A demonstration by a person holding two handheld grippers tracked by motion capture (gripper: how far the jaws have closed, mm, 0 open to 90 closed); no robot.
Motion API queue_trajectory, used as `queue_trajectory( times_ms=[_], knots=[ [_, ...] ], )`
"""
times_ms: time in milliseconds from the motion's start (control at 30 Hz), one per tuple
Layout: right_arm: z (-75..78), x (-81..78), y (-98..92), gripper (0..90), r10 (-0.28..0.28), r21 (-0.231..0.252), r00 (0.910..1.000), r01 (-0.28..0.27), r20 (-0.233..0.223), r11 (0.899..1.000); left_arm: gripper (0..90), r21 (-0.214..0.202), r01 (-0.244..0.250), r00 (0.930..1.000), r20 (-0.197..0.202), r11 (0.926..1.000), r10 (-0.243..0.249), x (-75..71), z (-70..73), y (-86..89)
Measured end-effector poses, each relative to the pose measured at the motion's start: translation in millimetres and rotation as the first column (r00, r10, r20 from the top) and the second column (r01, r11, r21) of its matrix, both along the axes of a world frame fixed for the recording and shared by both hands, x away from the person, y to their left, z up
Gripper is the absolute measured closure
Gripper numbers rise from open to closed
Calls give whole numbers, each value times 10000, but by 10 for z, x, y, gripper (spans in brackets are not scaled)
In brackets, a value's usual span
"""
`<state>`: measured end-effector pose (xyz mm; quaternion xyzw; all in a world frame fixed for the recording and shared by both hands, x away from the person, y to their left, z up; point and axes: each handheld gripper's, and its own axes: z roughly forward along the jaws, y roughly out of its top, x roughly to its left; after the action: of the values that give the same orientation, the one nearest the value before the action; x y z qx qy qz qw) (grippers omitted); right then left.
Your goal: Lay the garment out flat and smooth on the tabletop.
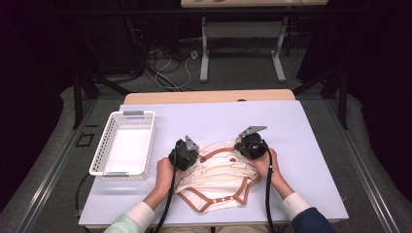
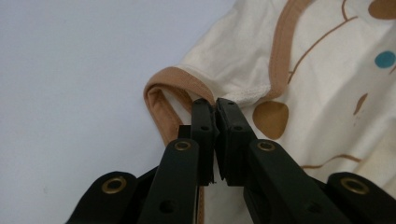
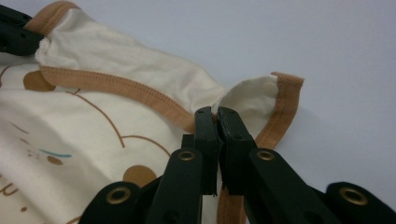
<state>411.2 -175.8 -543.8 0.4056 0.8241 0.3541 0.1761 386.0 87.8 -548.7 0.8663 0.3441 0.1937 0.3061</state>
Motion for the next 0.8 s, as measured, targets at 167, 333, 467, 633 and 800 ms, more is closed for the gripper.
queue_trajectory(
  times_ms=[167, 333, 467, 633, 800],
  knots=[
    [62, 84, 0, 872, -218, 216, 9998, 217, 35, 9995, 860, -477, -410, 9990, 135, 9980, 416, 118, 114, 19],
    [74, 224, -23, 871, -759, 350, 9969, 751, 229, 9966, 852, -550, -1338, 9900, 380, 9895, 1359, 280, 130, 12],
    [19, 362, -52, 851, -1325, 549, 9912, 1320, 63, 9897, 820, -591, -2010, 9796, -38, 9778, 2011, 404, 57, -10],
    [-7, 414, -76, 741, -1748, 691, 9845, 1735, 127, 9824, 641, -545, -2655, 9639, 50, 9626, 2662, 475, 6, 10],
    [16, 349, -120, 649, -1366, 856, 9903, 1383, -254, 9867, 499, -566, -2595, 9657, -220, 9641, 2587, 449, 6, 42]
  ],
)
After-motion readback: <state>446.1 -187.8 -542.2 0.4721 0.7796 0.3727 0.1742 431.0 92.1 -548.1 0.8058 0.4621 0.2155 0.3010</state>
